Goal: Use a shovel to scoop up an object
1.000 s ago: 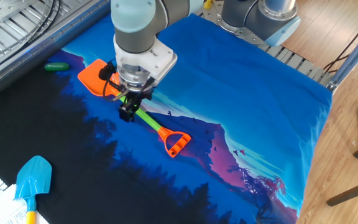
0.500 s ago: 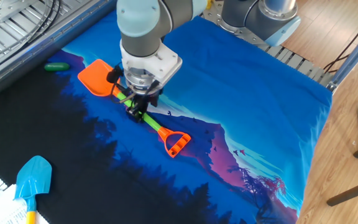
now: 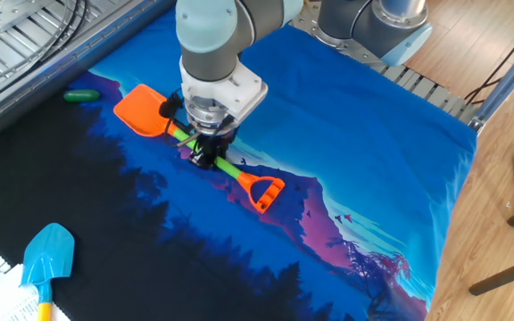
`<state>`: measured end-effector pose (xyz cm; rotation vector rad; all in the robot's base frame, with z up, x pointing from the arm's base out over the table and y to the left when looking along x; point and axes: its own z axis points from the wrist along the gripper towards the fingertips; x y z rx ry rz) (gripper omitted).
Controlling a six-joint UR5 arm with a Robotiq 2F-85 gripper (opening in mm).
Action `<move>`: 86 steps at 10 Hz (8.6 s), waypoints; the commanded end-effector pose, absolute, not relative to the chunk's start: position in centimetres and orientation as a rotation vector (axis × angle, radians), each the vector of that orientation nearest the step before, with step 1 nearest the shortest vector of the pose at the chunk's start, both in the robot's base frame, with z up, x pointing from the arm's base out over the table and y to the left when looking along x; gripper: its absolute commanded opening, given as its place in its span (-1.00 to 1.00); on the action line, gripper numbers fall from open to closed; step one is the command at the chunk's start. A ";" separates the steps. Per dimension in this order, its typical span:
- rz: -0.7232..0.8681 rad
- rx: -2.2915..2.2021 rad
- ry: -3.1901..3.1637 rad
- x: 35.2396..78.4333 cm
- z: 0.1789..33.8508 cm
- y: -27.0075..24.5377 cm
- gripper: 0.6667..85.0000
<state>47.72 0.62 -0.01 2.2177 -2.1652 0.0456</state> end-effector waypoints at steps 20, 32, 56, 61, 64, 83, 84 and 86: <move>-0.309 2.545 -2.175 46.1 8.0 -1.4 -0.46; -0.281 2.590 -2.206 47.9 6.2 -3.4 -0.49; -0.177 2.353 -2.496 48.7 5.0 -8.2 -0.73; -0.241 2.505 -2.364 48.2 5.8 -7.9 -0.78; -0.346 2.597 -2.279 47.6 7.3 -8.0 -0.78; -0.455 2.563 -2.341 47.6 7.1 -10.2 -0.81; -0.459 2.564 -2.343 47.5 7.2 -10.7 -0.81; -0.449 2.566 -2.331 47.3 7.1 -11.4 -0.81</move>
